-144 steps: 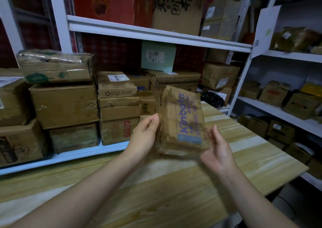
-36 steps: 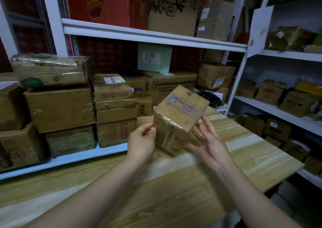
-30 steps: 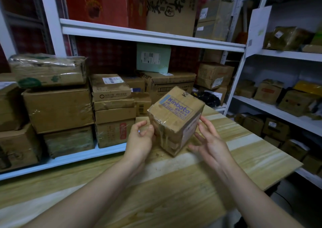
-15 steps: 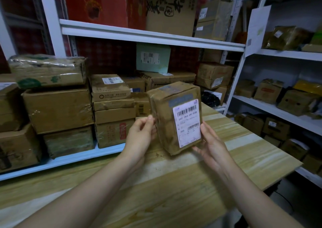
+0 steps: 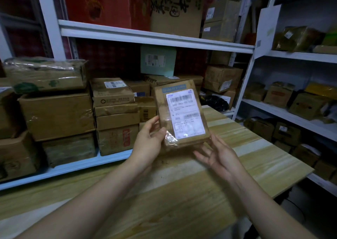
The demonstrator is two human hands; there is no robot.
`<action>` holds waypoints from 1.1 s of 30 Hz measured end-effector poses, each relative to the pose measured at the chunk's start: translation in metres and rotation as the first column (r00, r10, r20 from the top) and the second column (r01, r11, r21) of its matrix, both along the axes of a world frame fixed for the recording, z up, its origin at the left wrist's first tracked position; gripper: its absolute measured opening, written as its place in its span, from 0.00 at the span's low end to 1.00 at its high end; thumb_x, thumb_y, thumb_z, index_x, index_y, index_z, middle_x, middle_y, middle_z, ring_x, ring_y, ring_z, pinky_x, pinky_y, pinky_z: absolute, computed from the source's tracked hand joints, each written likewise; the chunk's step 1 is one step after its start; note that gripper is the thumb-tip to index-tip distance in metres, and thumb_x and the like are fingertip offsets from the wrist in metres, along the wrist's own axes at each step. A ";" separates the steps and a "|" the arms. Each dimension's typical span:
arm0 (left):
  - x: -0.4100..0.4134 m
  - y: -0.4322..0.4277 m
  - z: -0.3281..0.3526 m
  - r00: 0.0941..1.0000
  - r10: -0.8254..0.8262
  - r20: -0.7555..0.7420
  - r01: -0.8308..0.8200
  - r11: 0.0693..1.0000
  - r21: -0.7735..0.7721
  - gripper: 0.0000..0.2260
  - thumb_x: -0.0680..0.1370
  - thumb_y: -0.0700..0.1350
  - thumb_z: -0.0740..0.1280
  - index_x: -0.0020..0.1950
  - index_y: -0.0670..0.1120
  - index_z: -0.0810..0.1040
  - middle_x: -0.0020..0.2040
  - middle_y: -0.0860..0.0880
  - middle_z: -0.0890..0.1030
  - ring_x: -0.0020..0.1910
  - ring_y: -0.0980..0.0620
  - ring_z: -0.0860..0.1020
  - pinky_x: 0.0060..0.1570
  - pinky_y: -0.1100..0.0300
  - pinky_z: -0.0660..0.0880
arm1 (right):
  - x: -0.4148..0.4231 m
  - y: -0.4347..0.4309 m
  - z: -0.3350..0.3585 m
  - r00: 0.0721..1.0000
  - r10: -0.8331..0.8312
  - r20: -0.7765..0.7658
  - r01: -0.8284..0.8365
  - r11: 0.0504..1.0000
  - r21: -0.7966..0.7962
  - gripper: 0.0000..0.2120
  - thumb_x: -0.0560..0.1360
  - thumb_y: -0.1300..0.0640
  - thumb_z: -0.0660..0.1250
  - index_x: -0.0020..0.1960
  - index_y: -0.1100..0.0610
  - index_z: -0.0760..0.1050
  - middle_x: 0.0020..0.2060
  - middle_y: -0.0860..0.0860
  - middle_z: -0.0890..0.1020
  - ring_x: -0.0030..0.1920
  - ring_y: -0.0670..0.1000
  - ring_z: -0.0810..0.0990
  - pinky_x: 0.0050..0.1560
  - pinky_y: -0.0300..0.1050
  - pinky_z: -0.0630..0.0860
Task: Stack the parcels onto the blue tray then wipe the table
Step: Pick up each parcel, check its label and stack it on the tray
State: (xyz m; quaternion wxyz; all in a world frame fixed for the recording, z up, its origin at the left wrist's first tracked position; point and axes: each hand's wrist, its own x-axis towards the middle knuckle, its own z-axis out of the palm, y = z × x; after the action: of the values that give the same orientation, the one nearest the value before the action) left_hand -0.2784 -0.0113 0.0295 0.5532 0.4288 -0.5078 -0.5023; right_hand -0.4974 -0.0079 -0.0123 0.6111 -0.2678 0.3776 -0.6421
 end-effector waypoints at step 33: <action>-0.001 0.009 0.008 0.998 -0.036 -0.054 0.052 0.939 0.339 0.25 0.78 0.68 0.54 0.55 0.53 0.81 0.52 0.51 0.84 0.55 0.50 0.79 0.40 0.59 0.74 | 0.029 0.003 0.019 0.982 0.144 -0.118 -0.143 0.990 0.020 0.49 0.65 0.43 0.76 0.80 0.48 0.55 0.71 0.57 0.73 0.65 0.64 0.76 0.55 0.78 0.72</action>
State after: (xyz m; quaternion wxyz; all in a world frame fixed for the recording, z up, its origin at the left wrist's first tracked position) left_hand -0.2796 -0.0023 0.0371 0.4713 0.4943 -0.4096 -0.6048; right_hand -0.4682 -0.0052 0.0068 0.6338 -0.3286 0.3967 -0.5770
